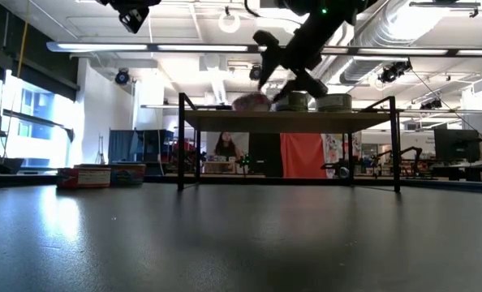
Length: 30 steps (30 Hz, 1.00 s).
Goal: Stack canned seafood by type on shelf
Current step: Put the red tuna can on the shelf
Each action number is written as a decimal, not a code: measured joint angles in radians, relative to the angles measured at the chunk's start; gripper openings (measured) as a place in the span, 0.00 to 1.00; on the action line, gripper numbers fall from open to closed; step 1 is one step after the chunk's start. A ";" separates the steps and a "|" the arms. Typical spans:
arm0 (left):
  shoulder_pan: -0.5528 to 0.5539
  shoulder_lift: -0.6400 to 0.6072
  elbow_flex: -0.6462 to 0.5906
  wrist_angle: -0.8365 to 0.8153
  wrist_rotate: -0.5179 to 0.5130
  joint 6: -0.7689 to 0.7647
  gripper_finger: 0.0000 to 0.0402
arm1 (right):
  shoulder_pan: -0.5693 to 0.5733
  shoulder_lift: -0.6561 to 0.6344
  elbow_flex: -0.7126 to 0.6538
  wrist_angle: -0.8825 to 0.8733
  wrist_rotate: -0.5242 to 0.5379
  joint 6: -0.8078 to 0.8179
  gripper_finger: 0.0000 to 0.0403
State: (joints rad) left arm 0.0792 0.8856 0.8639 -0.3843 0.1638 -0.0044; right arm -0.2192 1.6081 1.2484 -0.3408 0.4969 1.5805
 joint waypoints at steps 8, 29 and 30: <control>0.000 0.000 0.000 -0.004 -0.025 0.027 0.00 | 0.011 -0.017 0.000 -0.057 -0.005 -0.008 0.49; 0.001 0.000 0.000 -0.029 -0.040 0.018 0.00 | 0.046 0.056 0.001 -0.005 -0.033 -0.151 0.00; 0.001 0.000 0.000 -0.029 -0.041 0.014 0.00 | 0.043 0.055 0.001 -0.018 -0.031 -0.150 0.00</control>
State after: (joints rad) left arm 0.0803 0.8856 0.8639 -0.4134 0.1233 0.0093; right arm -0.1758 1.6630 1.2495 -0.3593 0.4661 1.4307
